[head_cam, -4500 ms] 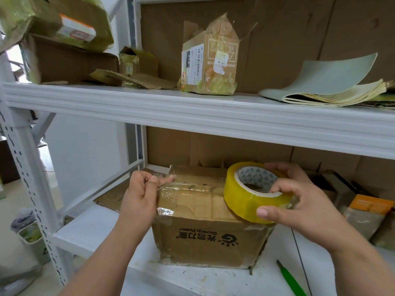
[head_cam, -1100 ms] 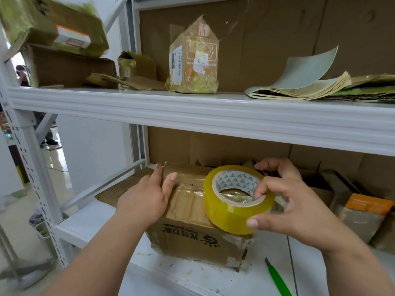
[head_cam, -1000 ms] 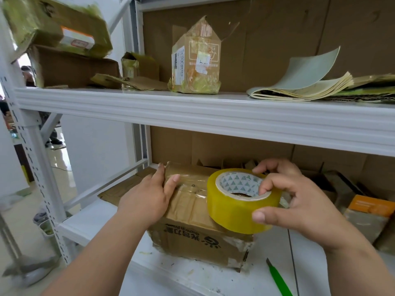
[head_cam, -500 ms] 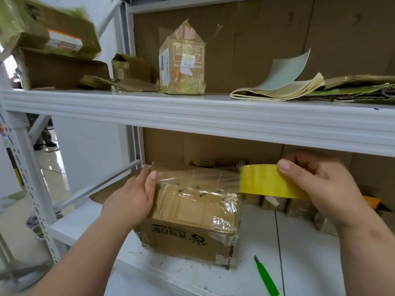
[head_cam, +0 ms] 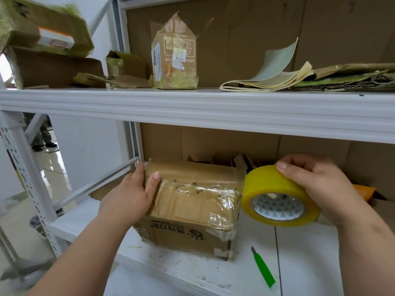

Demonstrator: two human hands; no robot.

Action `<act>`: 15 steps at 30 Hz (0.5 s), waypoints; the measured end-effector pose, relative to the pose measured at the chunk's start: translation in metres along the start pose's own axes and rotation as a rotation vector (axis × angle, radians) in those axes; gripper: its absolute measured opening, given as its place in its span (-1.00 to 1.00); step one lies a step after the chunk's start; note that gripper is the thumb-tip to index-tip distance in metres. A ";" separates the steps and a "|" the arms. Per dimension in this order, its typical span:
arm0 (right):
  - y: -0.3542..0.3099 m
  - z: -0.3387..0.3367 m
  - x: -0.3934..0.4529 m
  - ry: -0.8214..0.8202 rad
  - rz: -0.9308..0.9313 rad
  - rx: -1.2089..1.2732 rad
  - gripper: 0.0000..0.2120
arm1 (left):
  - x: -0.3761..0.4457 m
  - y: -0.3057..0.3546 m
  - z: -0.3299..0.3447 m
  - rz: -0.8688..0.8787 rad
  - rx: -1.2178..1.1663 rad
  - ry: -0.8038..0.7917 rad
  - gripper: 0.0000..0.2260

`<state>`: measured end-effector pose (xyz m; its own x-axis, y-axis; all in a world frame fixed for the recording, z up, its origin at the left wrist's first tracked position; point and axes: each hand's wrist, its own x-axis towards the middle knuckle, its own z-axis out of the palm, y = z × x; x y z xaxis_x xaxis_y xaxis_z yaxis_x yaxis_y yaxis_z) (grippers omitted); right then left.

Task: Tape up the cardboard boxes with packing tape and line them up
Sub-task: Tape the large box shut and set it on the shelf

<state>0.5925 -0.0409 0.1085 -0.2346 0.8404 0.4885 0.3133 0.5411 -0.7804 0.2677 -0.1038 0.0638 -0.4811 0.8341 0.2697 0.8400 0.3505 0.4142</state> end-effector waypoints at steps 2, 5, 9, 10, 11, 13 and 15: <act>0.002 0.000 -0.001 -0.014 0.034 -0.006 -0.70 | -0.002 0.001 0.000 -0.006 0.001 -0.002 -0.34; 0.007 0.002 -0.003 -0.050 0.060 -0.038 -0.72 | -0.003 0.000 0.000 -0.014 -0.008 -0.007 -0.33; 0.017 0.002 -0.005 -0.071 0.076 -0.069 -0.78 | -0.001 -0.002 0.002 -0.013 -0.014 -0.017 -0.30; 0.019 0.003 -0.007 -0.076 0.083 -0.082 -0.78 | 0.000 -0.002 0.002 -0.014 -0.011 -0.021 -0.30; 0.020 0.004 -0.008 -0.083 0.092 -0.099 -0.77 | 0.002 -0.003 0.003 -0.016 -0.012 -0.026 -0.29; 0.023 0.008 -0.011 -0.101 0.103 -0.126 -0.75 | 0.004 -0.004 0.004 -0.019 -0.035 -0.044 -0.29; 0.025 0.013 -0.014 -0.106 0.103 -0.133 -0.75 | 0.005 -0.004 0.003 -0.028 -0.043 -0.069 -0.27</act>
<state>0.5920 -0.0392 0.0770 -0.2887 0.8876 0.3590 0.4579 0.4573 -0.7624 0.2627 -0.0996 0.0612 -0.4842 0.8524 0.1973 0.8143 0.3565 0.4581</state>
